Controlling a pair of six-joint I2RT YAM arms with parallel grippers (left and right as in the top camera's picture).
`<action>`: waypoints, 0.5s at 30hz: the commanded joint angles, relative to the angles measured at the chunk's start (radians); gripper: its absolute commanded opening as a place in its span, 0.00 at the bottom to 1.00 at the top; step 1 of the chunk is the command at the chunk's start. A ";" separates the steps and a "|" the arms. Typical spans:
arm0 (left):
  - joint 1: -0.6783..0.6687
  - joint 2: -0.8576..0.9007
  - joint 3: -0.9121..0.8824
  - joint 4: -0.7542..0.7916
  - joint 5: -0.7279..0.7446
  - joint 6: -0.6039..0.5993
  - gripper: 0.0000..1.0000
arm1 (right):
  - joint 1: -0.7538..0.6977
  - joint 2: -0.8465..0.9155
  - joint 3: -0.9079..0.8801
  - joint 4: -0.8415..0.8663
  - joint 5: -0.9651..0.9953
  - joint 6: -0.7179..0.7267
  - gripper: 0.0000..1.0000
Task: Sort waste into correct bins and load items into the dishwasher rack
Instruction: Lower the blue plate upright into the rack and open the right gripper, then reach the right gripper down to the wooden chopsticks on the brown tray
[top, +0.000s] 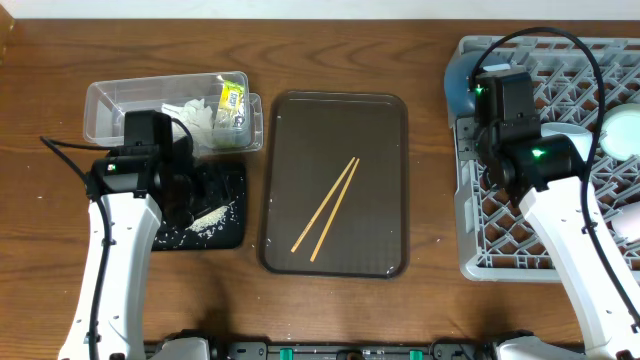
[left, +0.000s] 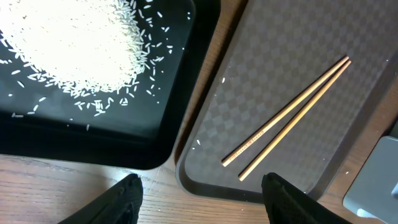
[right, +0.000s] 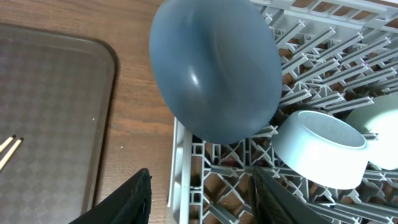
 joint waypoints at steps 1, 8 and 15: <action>0.004 -0.006 0.005 -0.003 -0.013 0.005 0.65 | 0.010 -0.008 -0.004 -0.001 -0.010 0.021 0.49; 0.005 -0.006 0.005 -0.003 -0.013 0.005 0.65 | 0.010 -0.008 -0.004 -0.002 -0.250 0.020 0.49; 0.004 -0.006 0.005 -0.003 -0.013 0.006 0.65 | 0.077 0.018 -0.009 -0.030 -0.460 0.157 0.47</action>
